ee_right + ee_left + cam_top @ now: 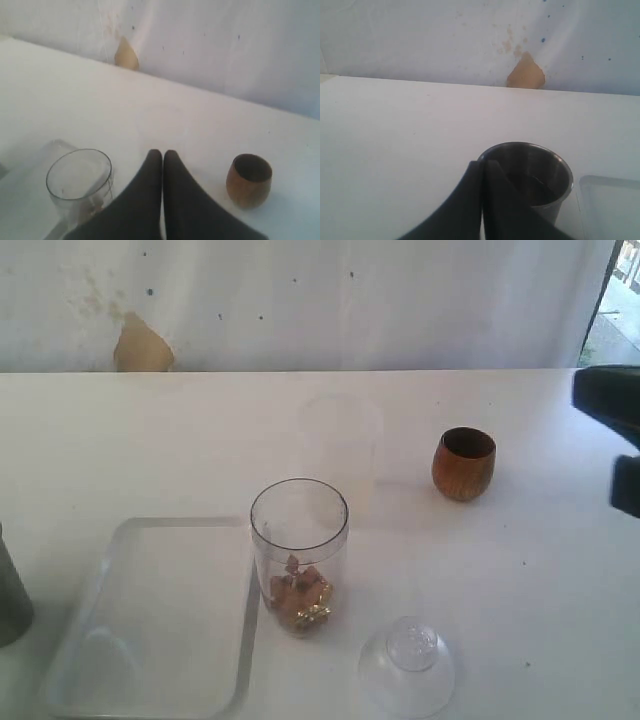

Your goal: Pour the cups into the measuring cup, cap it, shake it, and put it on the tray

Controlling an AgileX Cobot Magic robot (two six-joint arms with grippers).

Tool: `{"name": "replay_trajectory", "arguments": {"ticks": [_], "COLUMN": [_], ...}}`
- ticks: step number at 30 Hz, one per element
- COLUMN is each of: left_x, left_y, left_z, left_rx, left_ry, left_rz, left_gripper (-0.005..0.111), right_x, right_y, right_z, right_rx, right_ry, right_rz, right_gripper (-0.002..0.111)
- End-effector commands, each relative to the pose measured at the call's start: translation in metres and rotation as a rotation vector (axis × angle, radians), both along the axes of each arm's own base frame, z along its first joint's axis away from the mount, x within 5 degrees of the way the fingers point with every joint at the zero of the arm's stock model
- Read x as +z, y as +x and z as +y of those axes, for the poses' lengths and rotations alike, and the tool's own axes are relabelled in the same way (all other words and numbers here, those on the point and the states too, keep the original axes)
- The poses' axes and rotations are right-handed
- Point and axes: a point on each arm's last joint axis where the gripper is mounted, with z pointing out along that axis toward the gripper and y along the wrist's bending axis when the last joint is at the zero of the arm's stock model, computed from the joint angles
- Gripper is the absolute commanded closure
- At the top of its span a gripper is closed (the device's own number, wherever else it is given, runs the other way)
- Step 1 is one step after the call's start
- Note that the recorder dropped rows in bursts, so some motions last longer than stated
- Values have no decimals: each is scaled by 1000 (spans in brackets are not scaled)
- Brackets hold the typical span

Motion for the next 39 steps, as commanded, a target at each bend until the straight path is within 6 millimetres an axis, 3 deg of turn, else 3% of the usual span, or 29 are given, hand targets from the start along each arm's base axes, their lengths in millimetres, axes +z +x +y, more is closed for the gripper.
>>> {"name": "replay_trajectory", "arguments": {"ticks": [1,7,16,34,37,39], "left_x": [-2,-2,-2,-2,-2,-2], "left_y": [0,0,0,0,0,0], "left_z": [0,0,0,0,0,0], "left_rx": [-1,-1,-1,-1,-1,-1], "left_ry": [-2,-2,-2,-2,-2,-2], "left_rz": [1,1,1,1,1,1], "left_gripper": [106,106,106,106,106,106], "right_x": [-2,-8,-7,-14,-26,-42], "right_y": [-29,-67,-94,-100,-103,-95], "right_z": [-11,-25,-35,-37,-39,-38], "right_rx": [-14,-20,-12,-20,-56,-104], "right_ry": [79,167,201,196,166,121], "right_rz": [-128,-282,-380,-406,-425,-386], "right_gripper": [108,108,108,108,108,108]}}
